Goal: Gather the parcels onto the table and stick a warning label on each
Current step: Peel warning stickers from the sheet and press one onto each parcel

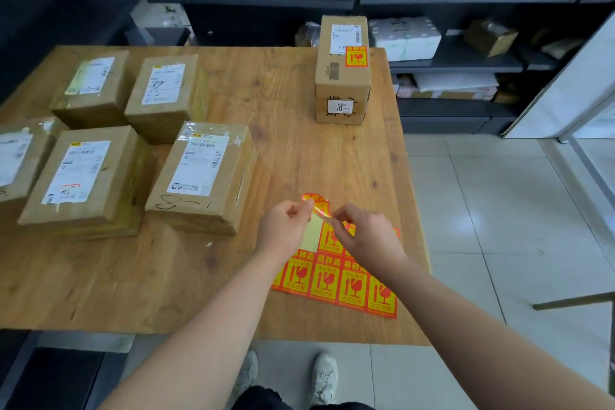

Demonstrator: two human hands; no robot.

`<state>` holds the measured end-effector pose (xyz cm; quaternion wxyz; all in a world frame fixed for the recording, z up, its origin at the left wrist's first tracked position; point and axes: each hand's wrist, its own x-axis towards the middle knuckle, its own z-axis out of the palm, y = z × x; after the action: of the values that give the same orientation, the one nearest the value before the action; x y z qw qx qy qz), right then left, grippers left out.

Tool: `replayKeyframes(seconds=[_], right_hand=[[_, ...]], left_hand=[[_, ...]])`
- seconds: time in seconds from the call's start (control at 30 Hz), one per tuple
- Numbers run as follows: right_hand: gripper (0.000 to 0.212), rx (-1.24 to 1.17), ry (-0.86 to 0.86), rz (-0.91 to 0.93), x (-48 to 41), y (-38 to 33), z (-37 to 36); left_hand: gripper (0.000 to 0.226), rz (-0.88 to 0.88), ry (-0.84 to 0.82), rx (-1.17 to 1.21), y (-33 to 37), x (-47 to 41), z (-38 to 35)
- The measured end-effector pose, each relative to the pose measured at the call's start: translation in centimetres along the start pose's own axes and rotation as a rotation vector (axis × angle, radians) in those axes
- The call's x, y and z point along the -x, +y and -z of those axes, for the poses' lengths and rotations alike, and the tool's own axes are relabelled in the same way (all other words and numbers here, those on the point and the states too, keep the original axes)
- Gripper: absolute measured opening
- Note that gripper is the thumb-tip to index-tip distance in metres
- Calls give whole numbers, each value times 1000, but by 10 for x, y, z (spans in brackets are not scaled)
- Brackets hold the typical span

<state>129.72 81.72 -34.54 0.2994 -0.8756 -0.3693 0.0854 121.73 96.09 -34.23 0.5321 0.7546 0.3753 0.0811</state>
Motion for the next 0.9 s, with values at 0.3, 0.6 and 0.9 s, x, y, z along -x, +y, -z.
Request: replayKeyframes(seconds=[0.3, 0.6, 0.9], right_hand=[[37, -95, -13, 107, 0, -24, -8], [13, -302, 104, -52, -34, -61, -36], [14, -512, 185, -165, -68, -127, -67]], left_hand=[[18, 94, 56, 139, -8, -6, 27], [17, -1, -87, 84, -8, -9, 83], [7, -150, -51, -77, -10, -34, 163]])
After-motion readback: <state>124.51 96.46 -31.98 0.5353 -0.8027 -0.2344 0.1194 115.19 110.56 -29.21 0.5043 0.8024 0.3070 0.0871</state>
